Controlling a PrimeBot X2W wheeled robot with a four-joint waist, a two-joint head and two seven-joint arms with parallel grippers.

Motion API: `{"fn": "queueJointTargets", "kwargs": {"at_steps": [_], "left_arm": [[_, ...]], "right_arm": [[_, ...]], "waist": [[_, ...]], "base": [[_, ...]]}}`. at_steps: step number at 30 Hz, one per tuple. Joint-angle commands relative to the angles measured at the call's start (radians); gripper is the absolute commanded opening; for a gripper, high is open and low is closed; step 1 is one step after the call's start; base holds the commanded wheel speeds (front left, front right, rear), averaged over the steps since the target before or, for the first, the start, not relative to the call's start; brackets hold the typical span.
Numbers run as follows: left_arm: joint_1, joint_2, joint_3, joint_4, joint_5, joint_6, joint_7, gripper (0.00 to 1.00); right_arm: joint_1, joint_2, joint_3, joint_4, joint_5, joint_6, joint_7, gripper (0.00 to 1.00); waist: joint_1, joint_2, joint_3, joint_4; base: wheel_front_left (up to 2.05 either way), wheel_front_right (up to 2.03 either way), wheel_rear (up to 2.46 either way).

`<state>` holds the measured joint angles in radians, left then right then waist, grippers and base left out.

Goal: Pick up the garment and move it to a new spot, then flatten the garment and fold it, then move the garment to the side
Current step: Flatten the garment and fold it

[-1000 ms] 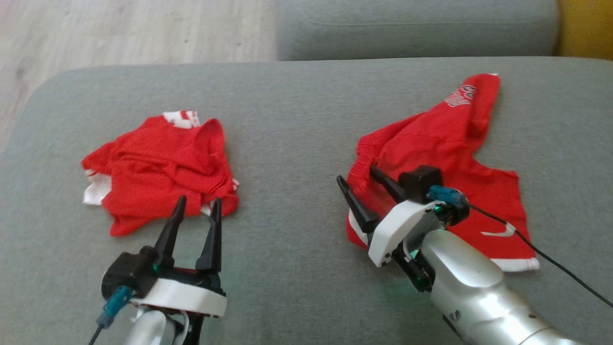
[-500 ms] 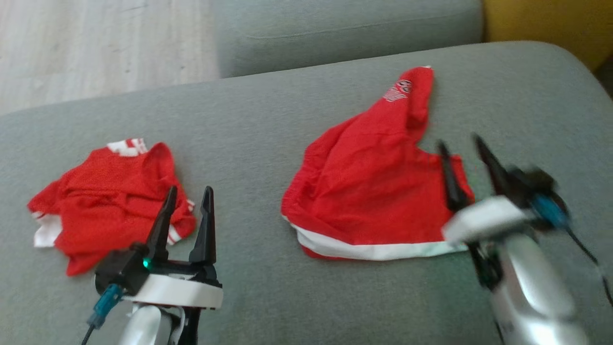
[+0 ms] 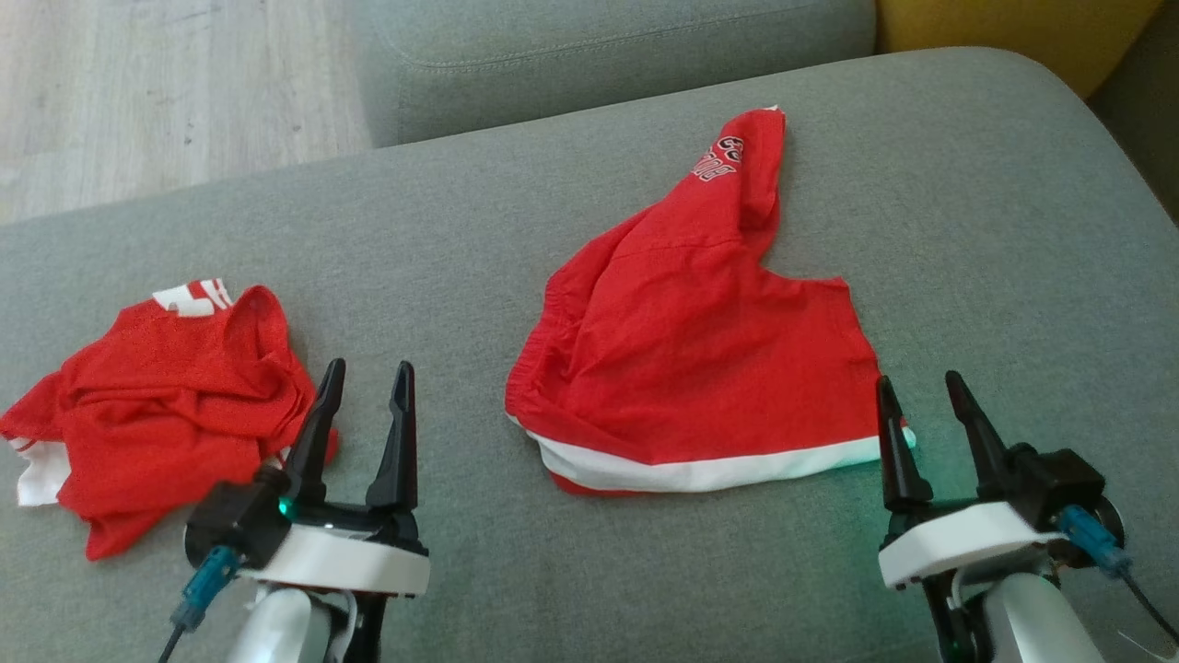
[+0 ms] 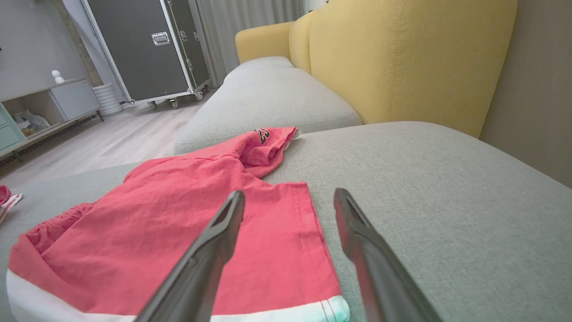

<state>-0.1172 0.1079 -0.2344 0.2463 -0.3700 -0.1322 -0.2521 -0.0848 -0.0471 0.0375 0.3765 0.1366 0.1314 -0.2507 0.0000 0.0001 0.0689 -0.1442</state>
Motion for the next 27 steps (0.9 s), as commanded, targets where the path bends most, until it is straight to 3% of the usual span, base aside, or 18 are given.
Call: {"fn": "queueJointTargets", "kwargs": {"at_steps": [1,15,27], "left_arm": [[-0.035,0.018,0.03,-0.028,-0.001,0.002,-0.01,1.0],[-0.042,0.016,0.007,-0.021,0.0,0.002,-0.01,1.0],[-0.064,0.035,-0.008,-0.016,-0.009,0.002,-0.01,1.0]], "right_arm": [[-0.018,-0.003,0.028,-0.025,-0.009,-0.001,-0.011,1.0],[-0.05,-0.003,-0.072,0.197,-0.076,-0.001,0.063,1.0],[-0.133,-0.003,-0.076,0.319,-0.081,-0.001,0.034,1.0]], "waist": [[0.0,-0.0001,0.0,-0.005],[0.0,-0.0001,0.019,0.017],[0.0,-0.0001,0.062,0.05]], "base": [[0.0,0.0,0.0],[0.0,0.0,0.0],[0.0,0.0,0.0]]}}
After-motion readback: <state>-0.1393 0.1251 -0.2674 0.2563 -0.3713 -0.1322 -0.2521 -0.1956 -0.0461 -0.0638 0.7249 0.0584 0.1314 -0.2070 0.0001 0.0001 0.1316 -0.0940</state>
